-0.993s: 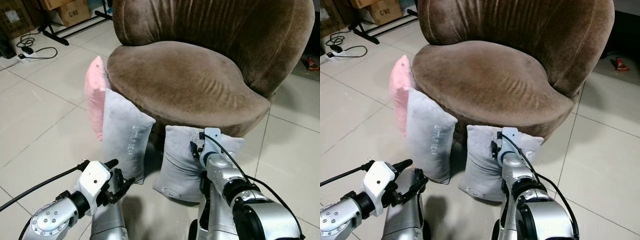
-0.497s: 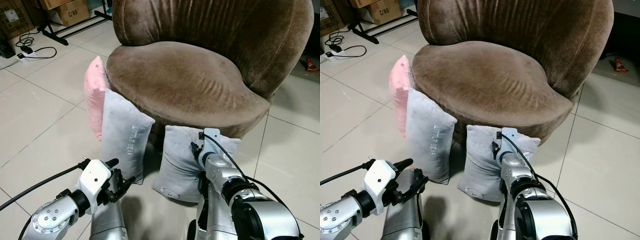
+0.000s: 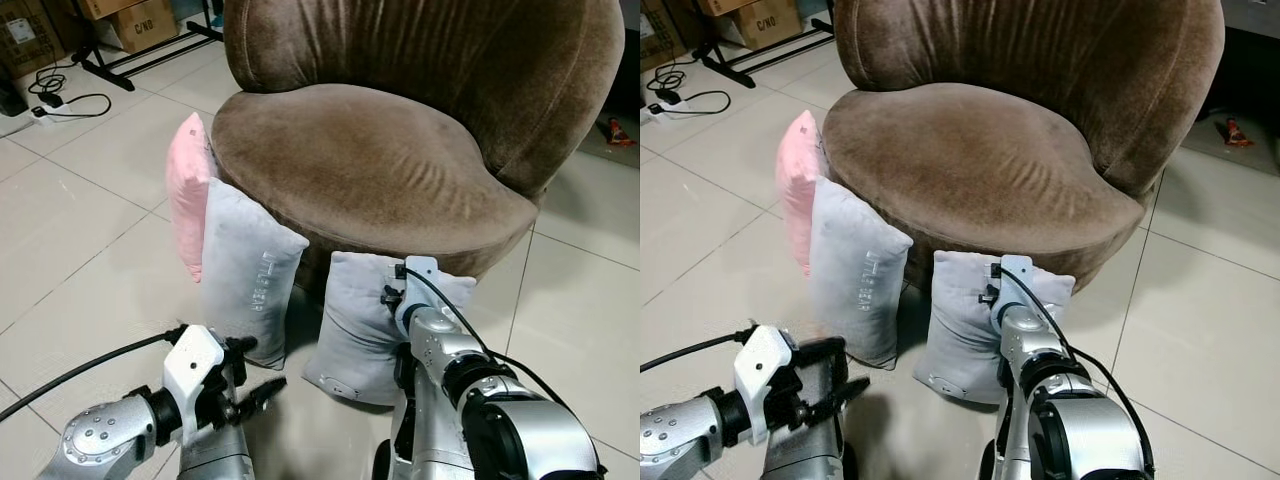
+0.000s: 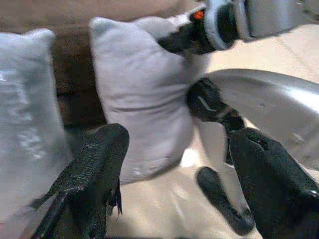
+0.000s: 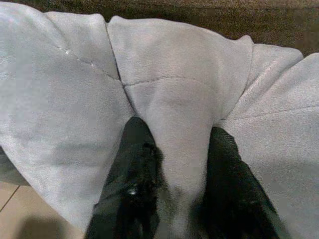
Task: Move the pillow to the sofa from floor
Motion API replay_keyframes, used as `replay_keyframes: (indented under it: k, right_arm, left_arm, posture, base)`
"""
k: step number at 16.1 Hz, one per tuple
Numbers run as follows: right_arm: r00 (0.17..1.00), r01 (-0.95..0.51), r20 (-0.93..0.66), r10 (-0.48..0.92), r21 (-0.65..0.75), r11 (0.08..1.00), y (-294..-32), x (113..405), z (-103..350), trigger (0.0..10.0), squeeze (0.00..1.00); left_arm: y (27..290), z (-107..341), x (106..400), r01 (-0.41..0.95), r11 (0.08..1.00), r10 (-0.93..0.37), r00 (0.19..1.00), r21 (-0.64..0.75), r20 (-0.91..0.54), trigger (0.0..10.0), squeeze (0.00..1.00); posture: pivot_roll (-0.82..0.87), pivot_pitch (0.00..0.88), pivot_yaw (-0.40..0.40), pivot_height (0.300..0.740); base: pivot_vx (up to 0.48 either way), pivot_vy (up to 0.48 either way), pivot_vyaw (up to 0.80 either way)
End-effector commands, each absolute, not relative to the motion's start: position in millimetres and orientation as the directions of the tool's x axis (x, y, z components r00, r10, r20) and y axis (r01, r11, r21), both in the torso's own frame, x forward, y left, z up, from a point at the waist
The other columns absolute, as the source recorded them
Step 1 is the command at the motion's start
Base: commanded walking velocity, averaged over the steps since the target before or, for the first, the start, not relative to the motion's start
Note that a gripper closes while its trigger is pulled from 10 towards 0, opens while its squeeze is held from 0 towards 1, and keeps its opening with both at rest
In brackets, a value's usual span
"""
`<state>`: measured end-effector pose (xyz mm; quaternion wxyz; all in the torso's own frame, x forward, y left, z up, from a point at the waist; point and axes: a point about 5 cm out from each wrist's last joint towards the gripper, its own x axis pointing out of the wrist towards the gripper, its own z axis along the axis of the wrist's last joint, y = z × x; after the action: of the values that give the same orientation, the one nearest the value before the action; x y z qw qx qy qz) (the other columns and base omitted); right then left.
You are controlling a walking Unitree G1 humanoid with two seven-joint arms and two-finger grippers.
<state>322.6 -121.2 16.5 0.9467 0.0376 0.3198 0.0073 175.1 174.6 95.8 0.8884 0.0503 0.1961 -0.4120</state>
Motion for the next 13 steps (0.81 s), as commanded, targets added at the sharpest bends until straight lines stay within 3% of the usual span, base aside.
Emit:
replay_keyframes:
  k: [1,13]
  right_arm:
    - [0.757,-0.004,-0.651,0.056,0.081,0.997,-118,316,8,0.0,0.0]
    - [0.755,-0.031,-0.649,0.092,0.105,0.994,-117,317,9,0.0,0.0]
  left_arm:
    - [174,97,175,0.765,0.639,-0.726,0.565,-0.081,-0.392,10.0,0.0]
    - [174,99,185,0.748,0.657,-0.719,0.586,-0.092,-0.374,10.0,0.0]
  posture:
    - [0.13,0.04,-0.024,0.442]
    - [0.13,0.01,-0.034,0.442]
  base:
    - [0.0,0.0,0.0]
    - [0.0,0.0,0.0]
